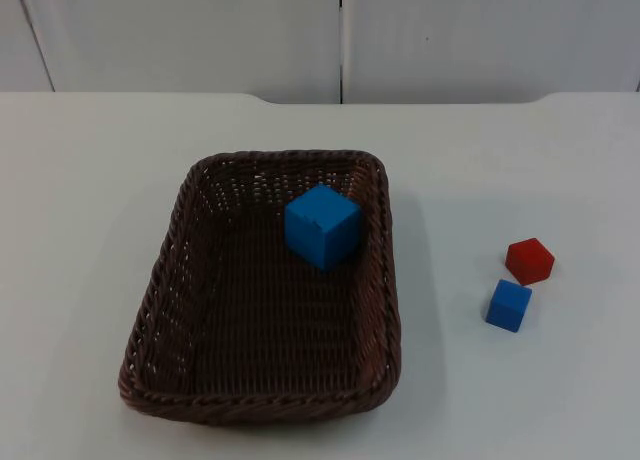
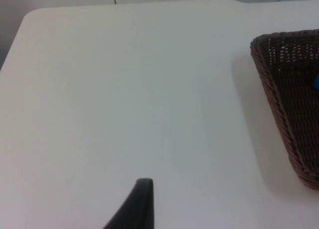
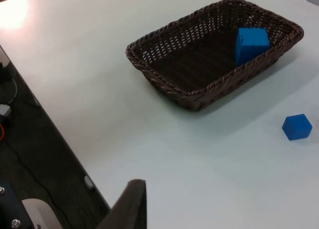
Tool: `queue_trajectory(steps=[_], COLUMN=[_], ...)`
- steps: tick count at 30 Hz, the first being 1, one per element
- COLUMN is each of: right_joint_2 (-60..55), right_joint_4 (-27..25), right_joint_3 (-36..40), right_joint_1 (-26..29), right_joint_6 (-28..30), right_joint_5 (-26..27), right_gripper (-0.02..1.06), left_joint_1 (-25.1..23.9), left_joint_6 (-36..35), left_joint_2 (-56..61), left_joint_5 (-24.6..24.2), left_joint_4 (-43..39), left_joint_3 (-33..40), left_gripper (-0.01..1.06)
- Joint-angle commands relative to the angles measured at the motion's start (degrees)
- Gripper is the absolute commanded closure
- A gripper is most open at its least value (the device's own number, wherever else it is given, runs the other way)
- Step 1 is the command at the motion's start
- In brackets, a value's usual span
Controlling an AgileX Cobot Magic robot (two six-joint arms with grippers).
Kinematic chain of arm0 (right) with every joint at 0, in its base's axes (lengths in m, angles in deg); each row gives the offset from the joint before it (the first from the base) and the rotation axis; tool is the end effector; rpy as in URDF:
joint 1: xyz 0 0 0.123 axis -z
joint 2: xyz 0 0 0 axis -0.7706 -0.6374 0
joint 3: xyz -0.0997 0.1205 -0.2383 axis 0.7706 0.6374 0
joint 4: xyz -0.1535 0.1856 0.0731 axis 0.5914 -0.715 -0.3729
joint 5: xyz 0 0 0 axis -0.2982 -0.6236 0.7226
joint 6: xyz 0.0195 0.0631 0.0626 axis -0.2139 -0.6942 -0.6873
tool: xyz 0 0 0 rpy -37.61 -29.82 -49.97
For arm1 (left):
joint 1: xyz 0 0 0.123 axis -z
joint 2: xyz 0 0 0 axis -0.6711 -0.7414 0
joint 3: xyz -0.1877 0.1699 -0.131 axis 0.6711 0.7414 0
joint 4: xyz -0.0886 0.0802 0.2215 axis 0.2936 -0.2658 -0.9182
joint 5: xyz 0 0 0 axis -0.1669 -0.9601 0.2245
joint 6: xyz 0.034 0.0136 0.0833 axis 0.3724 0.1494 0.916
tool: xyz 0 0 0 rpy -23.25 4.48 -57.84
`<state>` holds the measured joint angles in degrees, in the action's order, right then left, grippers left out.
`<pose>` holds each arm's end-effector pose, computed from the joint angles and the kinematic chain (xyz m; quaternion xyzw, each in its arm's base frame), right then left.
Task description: Pick up the basket with the left hand and place the largest block into the basket with the right hand.
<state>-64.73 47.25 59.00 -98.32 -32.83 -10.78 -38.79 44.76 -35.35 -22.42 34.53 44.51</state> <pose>-0.0089 -0.0018 0.2803 -0.3797 0.7661 0.2227 0.4683 -0.0053 0.0003 0.2758 0.0252 0.8589 -0.0150 0.5113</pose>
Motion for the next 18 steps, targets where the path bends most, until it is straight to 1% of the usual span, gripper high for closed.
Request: queue_trajectory(steps=[1,10,15,18], right_joint_2=[0.2,0.2,0.2,0.2], right_joint_4=[0.1,0.1,0.0,0.0], right_joint_3=[0.0,0.0,0.0,0.0], right_joint_1=[0.1,0.1,1.6,1.6], right_joint_6=[0.0,0.0,0.0,0.0], right_joint_5=[0.2,0.2,0.2,0.3], right_gripper=[-0.01,-0.01,-0.01,-0.01], left_joint_1=[-0.1,-0.1,-0.1,-0.8], left_joint_6=[0.0,0.0,0.0,0.0], left_joint_2=[0.2,0.2,0.2,0.2], left_joint_5=[0.5,0.5,0.5,0.5], left_joint_4=[0.8,0.6,0.6,0.6], left_joint_3=[0.3,0.3,0.3,0.3], left_gripper=[0.00,0.00,0.00,0.00])
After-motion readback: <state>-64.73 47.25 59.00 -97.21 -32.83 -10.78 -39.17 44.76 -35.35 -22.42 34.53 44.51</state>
